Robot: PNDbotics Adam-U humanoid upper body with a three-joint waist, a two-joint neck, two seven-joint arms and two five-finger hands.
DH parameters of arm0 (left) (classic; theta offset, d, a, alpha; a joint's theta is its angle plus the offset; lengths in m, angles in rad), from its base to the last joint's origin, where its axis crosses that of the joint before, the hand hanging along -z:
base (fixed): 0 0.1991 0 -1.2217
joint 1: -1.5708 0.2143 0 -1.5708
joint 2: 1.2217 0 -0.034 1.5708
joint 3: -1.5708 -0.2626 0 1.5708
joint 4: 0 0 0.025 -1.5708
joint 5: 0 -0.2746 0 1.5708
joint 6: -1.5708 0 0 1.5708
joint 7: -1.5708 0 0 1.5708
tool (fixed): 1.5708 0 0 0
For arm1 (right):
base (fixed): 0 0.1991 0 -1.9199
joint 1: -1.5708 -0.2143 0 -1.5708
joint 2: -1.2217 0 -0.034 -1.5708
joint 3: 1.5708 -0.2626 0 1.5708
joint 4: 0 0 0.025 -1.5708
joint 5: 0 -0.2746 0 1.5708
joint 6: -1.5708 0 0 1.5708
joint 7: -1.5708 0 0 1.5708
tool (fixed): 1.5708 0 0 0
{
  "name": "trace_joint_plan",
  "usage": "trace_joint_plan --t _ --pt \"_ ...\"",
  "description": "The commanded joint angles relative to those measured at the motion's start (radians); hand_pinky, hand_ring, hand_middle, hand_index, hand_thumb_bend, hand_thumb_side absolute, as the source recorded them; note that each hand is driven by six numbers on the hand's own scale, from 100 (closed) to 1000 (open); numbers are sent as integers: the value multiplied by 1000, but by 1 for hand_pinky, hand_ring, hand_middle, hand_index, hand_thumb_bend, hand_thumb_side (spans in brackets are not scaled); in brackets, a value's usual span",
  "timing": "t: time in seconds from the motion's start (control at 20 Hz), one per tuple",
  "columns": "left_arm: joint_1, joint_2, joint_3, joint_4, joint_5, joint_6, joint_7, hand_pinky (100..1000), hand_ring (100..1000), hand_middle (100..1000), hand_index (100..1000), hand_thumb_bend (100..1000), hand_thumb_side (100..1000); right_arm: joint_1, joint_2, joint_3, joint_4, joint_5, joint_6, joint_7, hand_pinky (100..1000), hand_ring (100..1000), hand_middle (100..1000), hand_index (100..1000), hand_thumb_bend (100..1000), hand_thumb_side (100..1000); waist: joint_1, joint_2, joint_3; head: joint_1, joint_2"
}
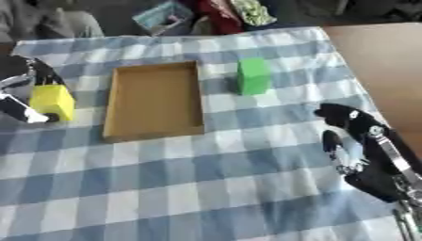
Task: Pick up objects on the table and place them in the box.
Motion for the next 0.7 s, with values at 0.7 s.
trace_joint_plan --t 0.7 --pt "-109 5 -61 -193 224 -5 -101 578 411 373 659 446 234 -16 -18 5 -8 -13 -7 16 887 883 783 890 100 571 3 -25 -31 12 -5"
